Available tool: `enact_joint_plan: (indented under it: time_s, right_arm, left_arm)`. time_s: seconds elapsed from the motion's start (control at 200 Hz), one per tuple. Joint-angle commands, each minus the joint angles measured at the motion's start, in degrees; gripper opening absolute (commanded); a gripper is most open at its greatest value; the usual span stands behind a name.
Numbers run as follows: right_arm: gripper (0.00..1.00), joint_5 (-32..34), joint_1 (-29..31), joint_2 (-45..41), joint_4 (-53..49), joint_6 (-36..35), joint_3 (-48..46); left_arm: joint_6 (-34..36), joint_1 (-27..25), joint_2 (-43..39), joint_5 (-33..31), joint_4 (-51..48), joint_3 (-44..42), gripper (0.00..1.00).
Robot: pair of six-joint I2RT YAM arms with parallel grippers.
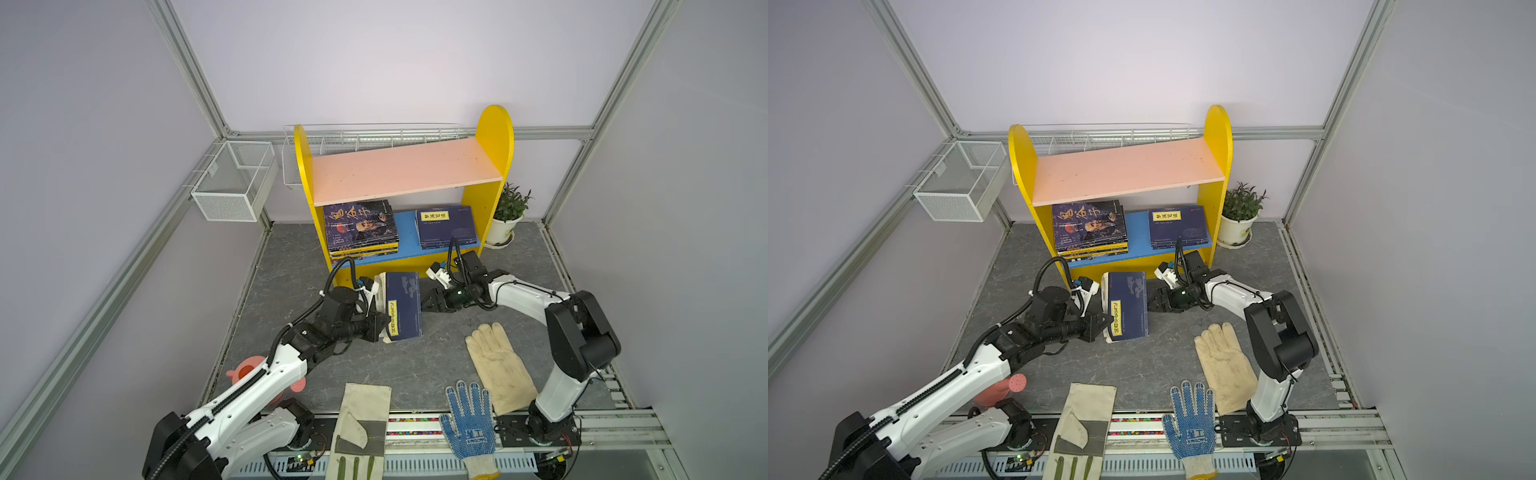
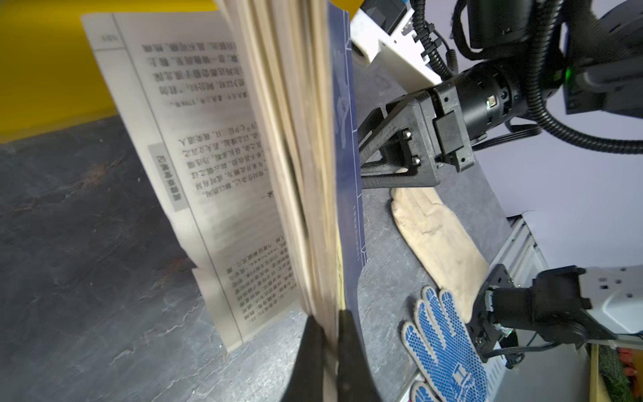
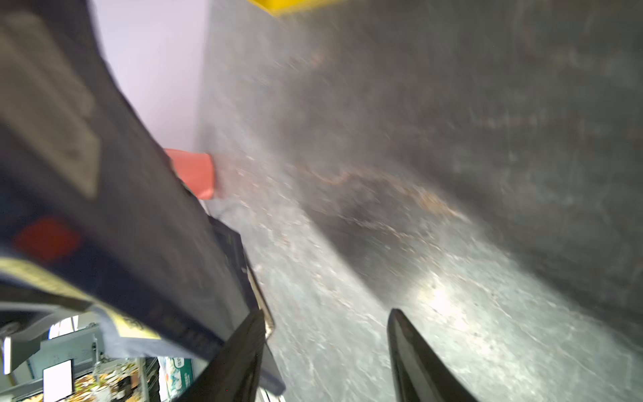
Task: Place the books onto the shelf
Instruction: 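Grip the last blue book with both grippers and lift it upright, then hold the blue book upright with the right gripper while the left gripper releases it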
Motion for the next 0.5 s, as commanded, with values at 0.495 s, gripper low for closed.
enact_joint_plan:
  time_s: [0.495]
  right_arm:
    - [0.61,-5.57,-1.66,-15.26,9.51,4.16,-3.86]
  left_arm:
    - [1.09,-0.24,-4.41,1.37,0.97,2.13,0.0]
